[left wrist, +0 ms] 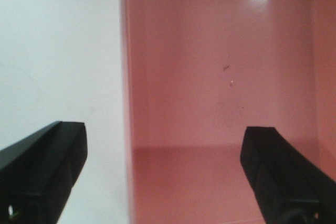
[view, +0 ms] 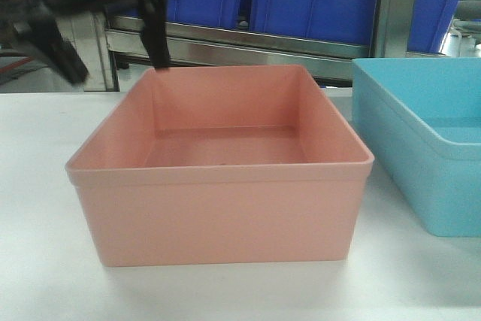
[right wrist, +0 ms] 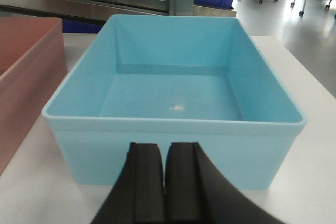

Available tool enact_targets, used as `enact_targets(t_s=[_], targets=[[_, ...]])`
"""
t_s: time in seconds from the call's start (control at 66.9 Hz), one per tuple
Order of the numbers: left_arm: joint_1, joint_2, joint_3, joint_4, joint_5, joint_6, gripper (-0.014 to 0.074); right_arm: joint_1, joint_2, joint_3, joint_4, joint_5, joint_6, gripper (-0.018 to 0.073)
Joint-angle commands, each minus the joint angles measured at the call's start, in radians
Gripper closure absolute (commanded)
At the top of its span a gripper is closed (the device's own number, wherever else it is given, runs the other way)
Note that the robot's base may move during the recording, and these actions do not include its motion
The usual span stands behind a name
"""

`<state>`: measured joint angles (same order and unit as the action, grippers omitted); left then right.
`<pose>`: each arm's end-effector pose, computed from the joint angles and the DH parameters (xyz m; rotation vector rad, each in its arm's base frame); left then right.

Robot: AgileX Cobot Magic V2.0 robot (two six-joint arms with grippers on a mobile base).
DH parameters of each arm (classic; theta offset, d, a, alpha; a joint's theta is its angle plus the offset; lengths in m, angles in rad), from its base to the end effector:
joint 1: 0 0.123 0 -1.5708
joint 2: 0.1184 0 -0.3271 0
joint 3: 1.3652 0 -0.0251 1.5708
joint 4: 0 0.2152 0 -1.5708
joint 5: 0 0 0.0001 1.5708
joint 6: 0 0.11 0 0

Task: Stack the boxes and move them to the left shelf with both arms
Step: 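Carry the pink bin to the table center and set it down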

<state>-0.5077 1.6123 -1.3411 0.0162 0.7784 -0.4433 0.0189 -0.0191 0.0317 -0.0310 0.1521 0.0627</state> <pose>0.2899 -0.1598 0.3409 0.0930 2.5700 -0.3525 -0.0031 -0.0006 0.1879 0.0144 1.6483 0.0350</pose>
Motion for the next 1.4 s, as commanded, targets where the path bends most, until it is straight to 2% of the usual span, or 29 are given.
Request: enact_targets(t_s=[0.0,0.209,0.344,0.523,0.642,0.852,1.285,1.345,1.39], targets=[[-0.007,-0.149,-0.010,0.068,-0.014,0.030,0.0124,-0.004,-0.011,-0.021,-0.005,-0.091,-0.003,0.0505],[-0.007,-0.413,0.149,0.191,-0.029,0.045,0.0283,-0.004,-0.011,-0.021,-0.005,-0.108,-0.003,0.0505],[-0.007,-0.591,0.296,0.269,-0.084,0.045,0.0377,-0.004,-0.011,-0.021,-0.005,-0.140,-0.003,0.0505],[-0.007,-0.804,0.494,0.299,-0.184,0.043,0.0510,-0.004,-0.011,-0.026,-0.001,-0.185,-0.003,0.0505],[-0.007,-0.908,0.619,0.303,-0.251,0.041,0.0609,-0.004,-0.010,-0.082,0.007,-0.160,-0.003,0.0505],[-0.007,-1.025,0.741,0.318,-0.364,0.041,0.0605,-0.004,0.129,-0.361,0.007,0.003,-0.003,0.0505],[-0.007,-1.030,0.746,0.318,-0.366,0.041,0.0606,-0.004,0.799,-0.977,0.007,0.333,-0.004,0.0500],[-0.007,-1.030,0.746,0.318,-0.366,0.041,0.0606,-0.004,0.870,-1.042,0.006,0.388,-0.005,0.0475],[-0.007,-1.030,0.746,0.318,-0.366,0.041,0.0606,-0.004,0.927,-1.086,0.006,0.431,-0.007,0.0419]])
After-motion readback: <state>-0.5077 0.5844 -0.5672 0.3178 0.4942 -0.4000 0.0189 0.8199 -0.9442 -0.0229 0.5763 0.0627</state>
